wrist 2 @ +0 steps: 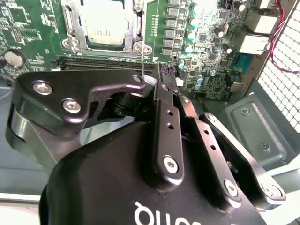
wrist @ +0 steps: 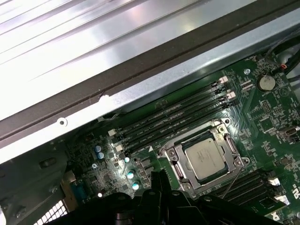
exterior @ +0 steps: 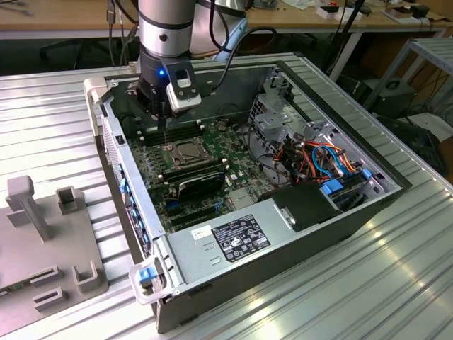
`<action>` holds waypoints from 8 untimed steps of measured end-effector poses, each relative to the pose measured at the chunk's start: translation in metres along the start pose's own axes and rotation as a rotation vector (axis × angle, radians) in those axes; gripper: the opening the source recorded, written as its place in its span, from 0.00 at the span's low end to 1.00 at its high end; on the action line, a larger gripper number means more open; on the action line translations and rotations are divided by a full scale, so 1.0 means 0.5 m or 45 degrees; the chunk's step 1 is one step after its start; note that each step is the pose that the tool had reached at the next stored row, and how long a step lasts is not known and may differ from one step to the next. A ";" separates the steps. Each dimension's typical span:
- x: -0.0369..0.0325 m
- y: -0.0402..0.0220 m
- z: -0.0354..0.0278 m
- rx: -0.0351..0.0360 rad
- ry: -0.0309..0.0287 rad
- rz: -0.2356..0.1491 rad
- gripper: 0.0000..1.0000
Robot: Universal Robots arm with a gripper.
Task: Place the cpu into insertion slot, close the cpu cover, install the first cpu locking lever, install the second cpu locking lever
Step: 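Install the first cpu locking lever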
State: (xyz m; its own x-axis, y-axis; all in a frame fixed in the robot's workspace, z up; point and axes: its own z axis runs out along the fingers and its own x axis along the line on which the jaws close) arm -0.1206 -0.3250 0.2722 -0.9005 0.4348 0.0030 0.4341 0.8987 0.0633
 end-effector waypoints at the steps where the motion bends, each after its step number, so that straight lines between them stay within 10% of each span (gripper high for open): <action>1: 0.002 0.003 0.002 -0.0018 0.0016 -0.010 0.11; 8: 0.003 0.004 0.012 -0.0338 0.0239 -0.115 0.11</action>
State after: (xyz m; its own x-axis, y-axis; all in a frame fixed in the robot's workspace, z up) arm -0.1210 -0.3223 0.2662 -0.9365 0.3504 0.0147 0.3503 0.9323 0.0905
